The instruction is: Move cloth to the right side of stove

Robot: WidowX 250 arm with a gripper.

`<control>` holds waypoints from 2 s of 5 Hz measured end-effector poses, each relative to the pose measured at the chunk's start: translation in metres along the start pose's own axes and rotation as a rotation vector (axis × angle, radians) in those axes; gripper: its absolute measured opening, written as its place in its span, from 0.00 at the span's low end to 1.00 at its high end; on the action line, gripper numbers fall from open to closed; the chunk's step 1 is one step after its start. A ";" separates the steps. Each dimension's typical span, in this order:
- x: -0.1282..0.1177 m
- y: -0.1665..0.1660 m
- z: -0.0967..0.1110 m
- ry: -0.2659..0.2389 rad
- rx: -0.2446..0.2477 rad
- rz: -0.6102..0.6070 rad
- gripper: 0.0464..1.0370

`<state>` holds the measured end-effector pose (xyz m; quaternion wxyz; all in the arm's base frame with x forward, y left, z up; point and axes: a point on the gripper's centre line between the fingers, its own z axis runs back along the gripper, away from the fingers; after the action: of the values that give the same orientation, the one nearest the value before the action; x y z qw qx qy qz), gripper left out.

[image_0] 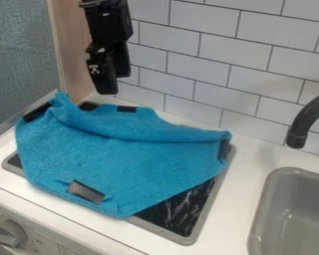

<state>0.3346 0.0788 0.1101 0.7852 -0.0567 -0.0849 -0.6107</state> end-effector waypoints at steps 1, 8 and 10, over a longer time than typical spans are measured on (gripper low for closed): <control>-0.002 -0.004 -0.010 -0.001 -0.033 0.005 0.96; -0.003 -0.036 -0.086 0.081 -0.002 0.028 0.96; 0.013 -0.023 -0.098 0.107 0.001 0.018 0.96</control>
<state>0.3216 0.0414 0.0160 0.7942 -0.0243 -0.0428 -0.6057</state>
